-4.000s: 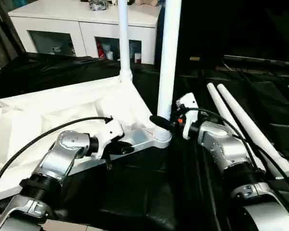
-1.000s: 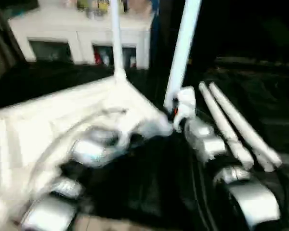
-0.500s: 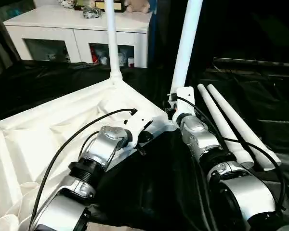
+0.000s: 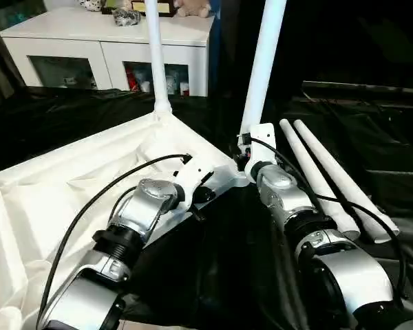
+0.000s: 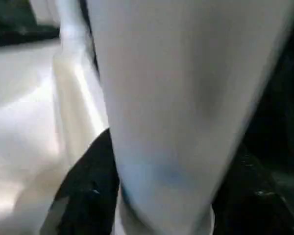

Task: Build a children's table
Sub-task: Move table base, then rotate leg to tighten

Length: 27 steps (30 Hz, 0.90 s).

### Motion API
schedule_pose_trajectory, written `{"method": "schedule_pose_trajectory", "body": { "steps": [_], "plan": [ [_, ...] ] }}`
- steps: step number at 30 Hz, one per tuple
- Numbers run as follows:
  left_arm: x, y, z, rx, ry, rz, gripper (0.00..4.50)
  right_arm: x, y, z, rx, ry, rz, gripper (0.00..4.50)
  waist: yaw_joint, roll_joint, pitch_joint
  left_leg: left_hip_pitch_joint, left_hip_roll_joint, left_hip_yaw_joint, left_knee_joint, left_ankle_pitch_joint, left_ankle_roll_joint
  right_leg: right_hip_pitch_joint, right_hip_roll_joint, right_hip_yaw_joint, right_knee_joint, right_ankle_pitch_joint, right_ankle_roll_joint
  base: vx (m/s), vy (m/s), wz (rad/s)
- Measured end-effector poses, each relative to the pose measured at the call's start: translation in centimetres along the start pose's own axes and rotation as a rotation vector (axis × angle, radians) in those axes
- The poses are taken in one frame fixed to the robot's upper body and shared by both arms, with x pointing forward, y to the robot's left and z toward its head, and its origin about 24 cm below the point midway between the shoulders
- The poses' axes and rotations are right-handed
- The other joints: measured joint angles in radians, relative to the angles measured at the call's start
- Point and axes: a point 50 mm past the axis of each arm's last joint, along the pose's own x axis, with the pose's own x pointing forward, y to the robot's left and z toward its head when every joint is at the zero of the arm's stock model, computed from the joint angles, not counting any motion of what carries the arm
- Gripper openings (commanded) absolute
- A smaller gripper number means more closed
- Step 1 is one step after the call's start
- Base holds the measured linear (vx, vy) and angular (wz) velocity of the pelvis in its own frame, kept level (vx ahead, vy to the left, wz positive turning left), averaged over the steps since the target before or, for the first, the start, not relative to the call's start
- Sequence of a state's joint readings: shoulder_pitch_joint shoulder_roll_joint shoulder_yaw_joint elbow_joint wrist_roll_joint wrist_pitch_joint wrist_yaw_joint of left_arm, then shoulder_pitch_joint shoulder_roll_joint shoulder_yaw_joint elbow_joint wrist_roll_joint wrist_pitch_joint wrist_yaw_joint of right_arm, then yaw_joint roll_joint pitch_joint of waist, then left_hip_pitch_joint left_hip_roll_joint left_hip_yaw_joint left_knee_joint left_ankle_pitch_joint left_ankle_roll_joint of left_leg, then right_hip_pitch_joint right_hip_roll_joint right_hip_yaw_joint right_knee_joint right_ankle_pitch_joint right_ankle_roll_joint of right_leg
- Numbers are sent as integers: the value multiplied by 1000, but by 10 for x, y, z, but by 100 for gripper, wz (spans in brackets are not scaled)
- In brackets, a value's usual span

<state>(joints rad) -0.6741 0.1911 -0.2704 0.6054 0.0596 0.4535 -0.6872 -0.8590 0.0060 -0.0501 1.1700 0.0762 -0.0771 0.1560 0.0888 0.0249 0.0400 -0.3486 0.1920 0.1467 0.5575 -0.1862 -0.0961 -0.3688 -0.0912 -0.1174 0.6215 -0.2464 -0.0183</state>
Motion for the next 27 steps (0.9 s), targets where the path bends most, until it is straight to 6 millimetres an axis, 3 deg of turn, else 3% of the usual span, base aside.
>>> {"method": "schedule_pose_trajectory", "body": {
  "steps": [9, 18, 23, 27],
  "plan": [
    [-11, 8, 0, 73, -24, -21, 0, -3, -5, 5, 23, -37, 136, 350, -1, 2, 1, -5, 3, 3, -3, 0, 0, -5, 2, 0, -7, 23, -6, 0, 0, 0],
    [-38, 14, -8, 209, -80, -152, 0, -31, -29, -10, -66, -49, 451, 427, 3, 8, 1, -41, 9, 6, 21, 1, 26, -33, 4, -1, -4, 22, -5, 32, 8, 0],
    [-47, 10, -16, 254, -87, -252, 0, -48, -38, -16, -127, -19, 623, 446, 13, 12, 3, -42, 11, 9, 31, -2, 30, -33, 3, 0, -1, 22, -5, 0, 0, 0],
    [-50, 3, -23, 271, -93, -339, 0, -63, -45, -11, -184, -23, 736, 446, 24, 13, 4, -36, 14, 25, 35, -3, 28, -32, 0, 7, 6, 23, -5, 0, 0, 0]
  ]
}}
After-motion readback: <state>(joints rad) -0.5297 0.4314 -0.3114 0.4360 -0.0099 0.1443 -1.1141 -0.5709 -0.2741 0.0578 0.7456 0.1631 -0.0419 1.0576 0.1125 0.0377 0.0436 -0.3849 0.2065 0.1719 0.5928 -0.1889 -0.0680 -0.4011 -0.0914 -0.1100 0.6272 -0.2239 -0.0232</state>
